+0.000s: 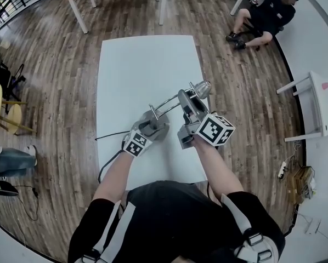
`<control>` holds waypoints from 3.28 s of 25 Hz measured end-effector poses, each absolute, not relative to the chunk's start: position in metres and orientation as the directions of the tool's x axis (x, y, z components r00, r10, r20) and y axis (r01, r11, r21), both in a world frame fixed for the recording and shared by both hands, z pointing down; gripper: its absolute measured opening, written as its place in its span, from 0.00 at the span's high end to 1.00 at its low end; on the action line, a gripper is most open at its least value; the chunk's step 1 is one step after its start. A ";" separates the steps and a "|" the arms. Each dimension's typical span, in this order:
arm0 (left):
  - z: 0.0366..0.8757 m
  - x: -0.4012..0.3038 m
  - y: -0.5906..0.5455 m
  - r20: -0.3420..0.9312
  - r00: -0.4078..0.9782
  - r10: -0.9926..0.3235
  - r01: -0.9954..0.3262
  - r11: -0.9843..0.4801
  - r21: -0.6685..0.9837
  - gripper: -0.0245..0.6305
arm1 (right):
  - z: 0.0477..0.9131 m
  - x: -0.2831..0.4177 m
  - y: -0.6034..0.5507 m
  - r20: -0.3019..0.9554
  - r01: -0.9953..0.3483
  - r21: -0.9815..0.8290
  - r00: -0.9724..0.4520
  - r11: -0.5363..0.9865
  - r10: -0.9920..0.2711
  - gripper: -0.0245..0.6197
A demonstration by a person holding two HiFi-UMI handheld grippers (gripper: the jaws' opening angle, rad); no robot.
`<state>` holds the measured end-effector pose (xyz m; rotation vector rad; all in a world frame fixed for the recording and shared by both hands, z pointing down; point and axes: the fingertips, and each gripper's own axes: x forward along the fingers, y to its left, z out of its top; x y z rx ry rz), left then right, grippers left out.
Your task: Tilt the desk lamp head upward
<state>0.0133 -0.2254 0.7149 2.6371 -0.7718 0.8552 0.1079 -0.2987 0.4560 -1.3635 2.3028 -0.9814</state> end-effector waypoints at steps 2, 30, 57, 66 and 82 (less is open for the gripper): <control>0.716 0.014 -0.225 0.606 0.684 -0.405 -0.561 -0.824 0.083 0.59 | 0.455 0.107 -0.298 0.093 -0.666 -0.672 -0.510 0.324 -0.855 0.75; 0.717 0.010 -0.225 0.597 0.690 -0.409 -0.558 -0.826 0.079 0.59 | 0.418 0.070 -0.283 0.111 -0.811 -0.358 -0.529 0.463 -0.841 0.75; 0.715 0.014 -0.228 0.610 0.686 -0.396 -0.554 -0.828 0.085 0.59 | 0.397 0.045 -0.276 0.124 -0.850 -0.068 -0.527 0.522 -0.841 0.74; 0.715 0.016 -0.227 0.617 0.684 -0.390 -0.553 -0.829 0.089 0.59 | 0.392 0.034 -0.268 0.117 -0.841 0.028 -0.534 0.540 -0.837 0.74; 0.714 0.015 -0.228 0.622 0.682 -0.386 -0.553 -0.828 0.093 0.59 | 0.380 -0.018 -0.246 0.088 -0.748 0.279 -0.604 0.602 -0.792 0.76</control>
